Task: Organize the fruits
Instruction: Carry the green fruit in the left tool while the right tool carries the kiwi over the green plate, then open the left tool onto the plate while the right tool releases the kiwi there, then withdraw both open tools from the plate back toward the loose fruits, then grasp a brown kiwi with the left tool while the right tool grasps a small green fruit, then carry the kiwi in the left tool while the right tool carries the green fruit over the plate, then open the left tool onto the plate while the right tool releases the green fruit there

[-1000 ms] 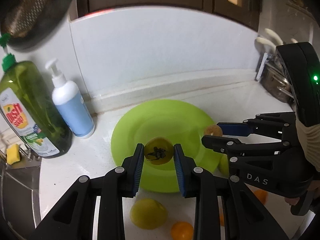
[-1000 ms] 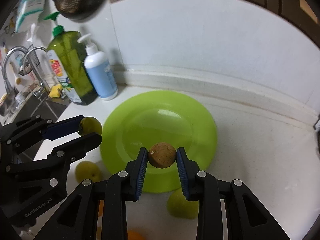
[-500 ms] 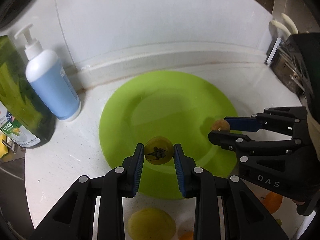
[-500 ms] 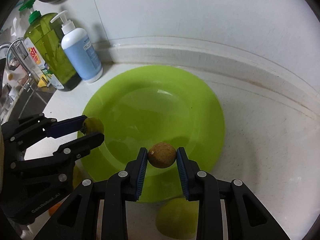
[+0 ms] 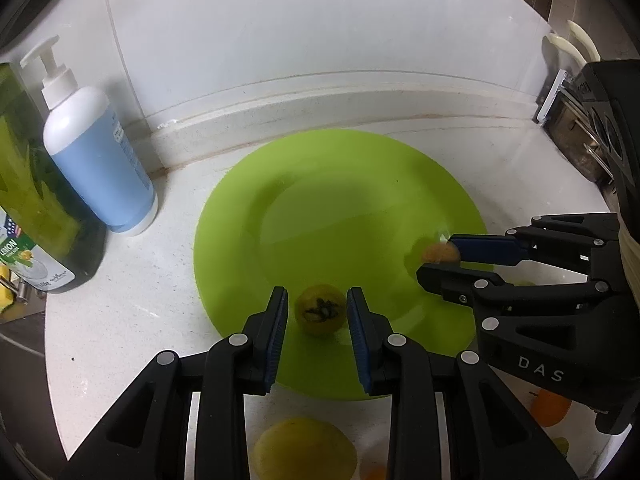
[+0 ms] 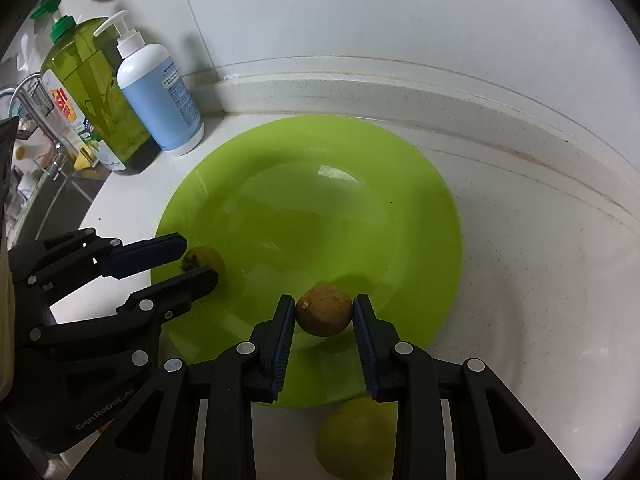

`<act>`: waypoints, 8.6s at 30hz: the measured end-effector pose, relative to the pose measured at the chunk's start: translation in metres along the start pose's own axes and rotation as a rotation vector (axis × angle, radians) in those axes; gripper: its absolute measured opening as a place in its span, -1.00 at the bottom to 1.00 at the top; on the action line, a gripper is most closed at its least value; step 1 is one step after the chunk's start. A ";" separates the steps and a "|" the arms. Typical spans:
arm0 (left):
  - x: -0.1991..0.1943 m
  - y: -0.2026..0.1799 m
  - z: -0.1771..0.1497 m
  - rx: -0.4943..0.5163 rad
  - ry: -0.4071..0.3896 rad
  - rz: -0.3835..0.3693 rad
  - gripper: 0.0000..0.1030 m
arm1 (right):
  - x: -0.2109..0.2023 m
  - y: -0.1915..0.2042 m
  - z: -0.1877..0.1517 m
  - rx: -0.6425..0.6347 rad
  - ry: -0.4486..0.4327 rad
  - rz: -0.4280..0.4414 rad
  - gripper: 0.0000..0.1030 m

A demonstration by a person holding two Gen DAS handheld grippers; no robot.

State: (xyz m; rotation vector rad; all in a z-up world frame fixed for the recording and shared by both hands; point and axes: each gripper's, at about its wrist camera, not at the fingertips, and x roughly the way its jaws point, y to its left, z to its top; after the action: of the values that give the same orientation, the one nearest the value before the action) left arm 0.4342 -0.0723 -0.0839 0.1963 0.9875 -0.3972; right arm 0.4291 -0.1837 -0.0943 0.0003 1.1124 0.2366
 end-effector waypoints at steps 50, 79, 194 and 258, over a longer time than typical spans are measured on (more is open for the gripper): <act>-0.201 -0.053 -0.120 0.152 -0.407 0.047 0.44 | -0.195 0.051 -0.160 0.179 -0.457 -0.230 0.30; -0.112 -0.082 -0.167 0.347 -0.212 -0.035 0.36 | -0.129 0.039 -0.230 0.388 -0.235 -0.258 0.30; -0.116 -0.011 -0.006 0.020 -0.292 0.032 -0.49 | -0.115 0.034 -0.012 0.039 -0.367 -0.067 -0.42; -0.096 0.014 0.005 -0.024 -0.247 0.078 -0.02 | -0.081 0.015 0.012 0.144 -0.250 -0.030 -0.36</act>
State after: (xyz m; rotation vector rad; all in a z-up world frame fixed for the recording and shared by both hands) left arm 0.3972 -0.0382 -0.0002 0.1597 0.7386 -0.3291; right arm 0.4028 -0.1828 -0.0152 0.1381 0.8772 0.1250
